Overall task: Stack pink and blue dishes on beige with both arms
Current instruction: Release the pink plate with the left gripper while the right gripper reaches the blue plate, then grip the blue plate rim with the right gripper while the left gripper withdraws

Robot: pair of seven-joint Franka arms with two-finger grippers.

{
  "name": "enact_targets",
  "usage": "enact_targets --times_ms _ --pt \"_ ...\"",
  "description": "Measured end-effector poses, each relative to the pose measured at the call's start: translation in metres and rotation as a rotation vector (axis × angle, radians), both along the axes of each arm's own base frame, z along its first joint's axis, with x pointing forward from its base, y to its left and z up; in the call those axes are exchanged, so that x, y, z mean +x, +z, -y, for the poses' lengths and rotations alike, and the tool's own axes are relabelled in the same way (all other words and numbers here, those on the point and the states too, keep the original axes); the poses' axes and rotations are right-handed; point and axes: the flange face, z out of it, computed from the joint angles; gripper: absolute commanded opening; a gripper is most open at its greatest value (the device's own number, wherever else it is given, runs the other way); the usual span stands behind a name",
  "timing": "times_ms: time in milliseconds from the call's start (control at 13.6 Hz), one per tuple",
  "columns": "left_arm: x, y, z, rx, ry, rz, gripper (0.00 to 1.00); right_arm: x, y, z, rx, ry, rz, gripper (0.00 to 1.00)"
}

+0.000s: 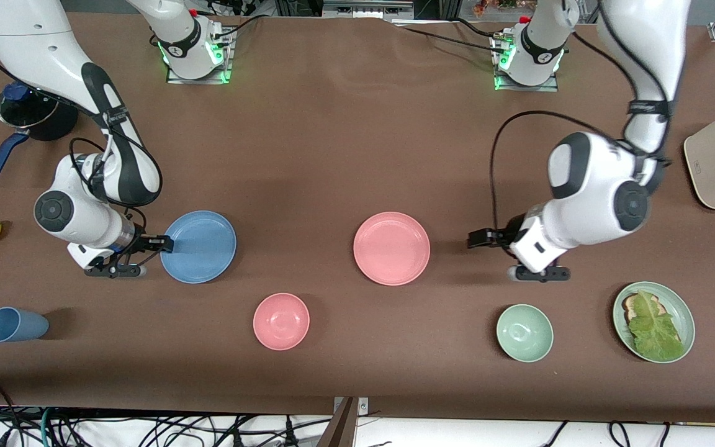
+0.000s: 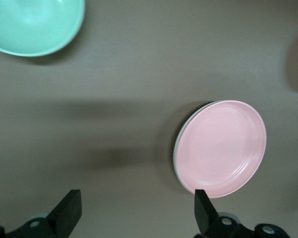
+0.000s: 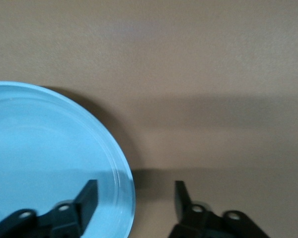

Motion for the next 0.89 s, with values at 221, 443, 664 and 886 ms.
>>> enact_targets --times_ms 221,443,664,886 --pt "0.004 0.032 -0.039 0.128 -0.047 0.003 1.0 -0.002 -0.008 0.002 0.0 -0.004 -0.01 0.0" --pt "0.007 0.064 -0.071 0.191 -0.119 0.035 1.0 0.002 0.0 0.003 0.002 -0.007 -0.004 0.0" --pt "0.007 0.09 -0.124 0.185 -0.174 0.078 1.0 0.025 0.054 -0.003 0.005 0.0 -0.08 0.0" --pt "-0.003 0.12 -0.142 0.184 -0.171 0.088 1.0 0.051 0.137 -0.036 0.027 0.046 -0.082 0.0"
